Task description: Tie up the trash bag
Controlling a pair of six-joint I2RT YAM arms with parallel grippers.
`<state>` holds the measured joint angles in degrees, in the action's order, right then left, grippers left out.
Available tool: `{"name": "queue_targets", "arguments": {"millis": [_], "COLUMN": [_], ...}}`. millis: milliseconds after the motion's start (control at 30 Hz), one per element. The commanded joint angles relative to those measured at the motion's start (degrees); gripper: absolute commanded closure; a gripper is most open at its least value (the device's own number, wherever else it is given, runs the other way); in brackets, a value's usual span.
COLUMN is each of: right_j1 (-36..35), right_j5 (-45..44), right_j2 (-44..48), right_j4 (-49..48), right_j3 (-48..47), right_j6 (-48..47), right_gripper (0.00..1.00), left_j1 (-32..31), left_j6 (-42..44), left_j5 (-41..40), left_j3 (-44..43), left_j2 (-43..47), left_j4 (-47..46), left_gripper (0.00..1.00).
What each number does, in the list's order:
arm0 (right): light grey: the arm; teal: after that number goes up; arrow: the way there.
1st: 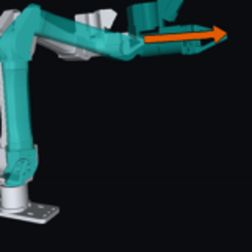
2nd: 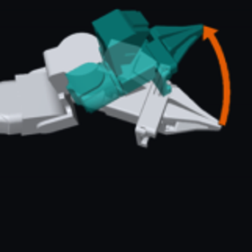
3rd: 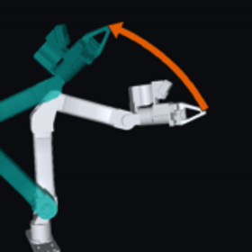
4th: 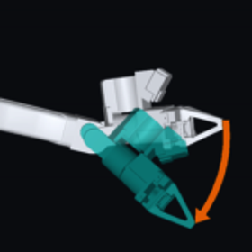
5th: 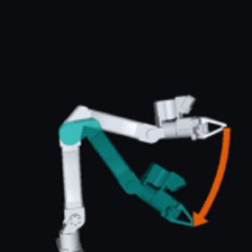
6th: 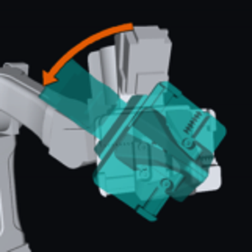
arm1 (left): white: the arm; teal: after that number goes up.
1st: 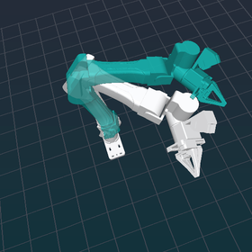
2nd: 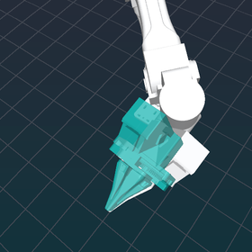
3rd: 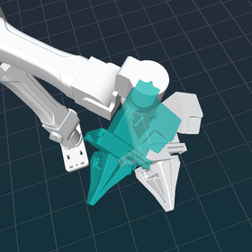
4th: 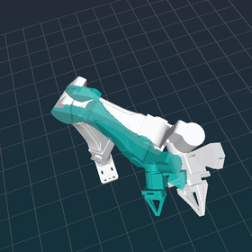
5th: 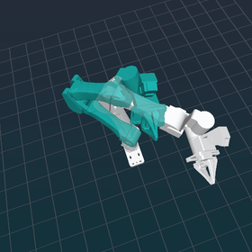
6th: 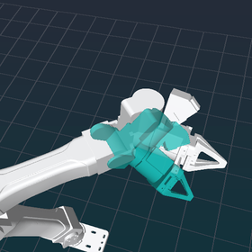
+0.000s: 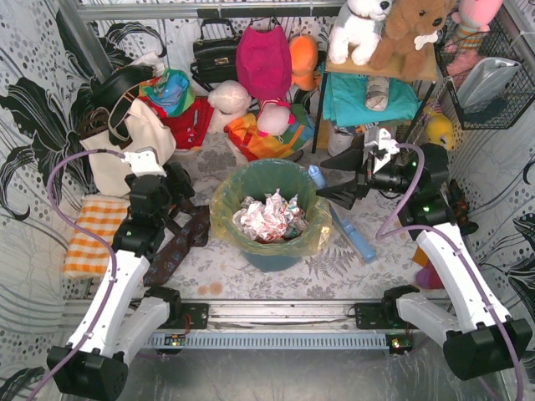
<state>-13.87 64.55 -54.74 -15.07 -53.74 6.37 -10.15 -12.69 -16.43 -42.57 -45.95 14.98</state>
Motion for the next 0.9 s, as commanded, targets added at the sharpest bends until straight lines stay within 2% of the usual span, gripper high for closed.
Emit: {"name": "queue_targets", "arguments": {"millis": [0, 167, 400, 567, 767, 867], "right_j1": [-2.3, -4.5, -5.0, -5.0, -5.0, -5.0], "right_j5": [1.9, 3.6, 6.2, 5.3, 1.3, -4.4], "right_j2": [-3.5, -6.7, -7.4, -7.2, -6.4, -5.7], "right_j4": [0.0, 2.3, 4.5, 8.4, 15.2, 19.2], "right_j3": [-4.1, -6.5, -6.0, -6.9, -9.9, -12.1], "right_j6": [-5.2, -6.6, -7.9, -11.6, -18.4, -21.8], "right_gripper": [0.29, 0.45, 0.53, 0.67, 0.82, 0.92], "left_j1": [-0.3, -0.2, -0.3, -0.3, -0.2, -0.3], "left_j6": [-0.2, -0.3, -0.5, -0.6, -0.7, -0.7], "left_j5": [0.0, -0.3, -0.4, -0.3, -0.4, -0.4], "left_j3": [0.7, 0.8, 0.9, 1.0, 1.0, 1.0], "left_j2": [1.3, 1.6, 1.3, 1.3, 1.2, 1.3], "left_j4": [-2.2, -2.2, -2.3, -2.3, -2.3, -2.3], "left_gripper": [0.02, 0.02, 0.02, 0.02, 0.02, 0.02]}}
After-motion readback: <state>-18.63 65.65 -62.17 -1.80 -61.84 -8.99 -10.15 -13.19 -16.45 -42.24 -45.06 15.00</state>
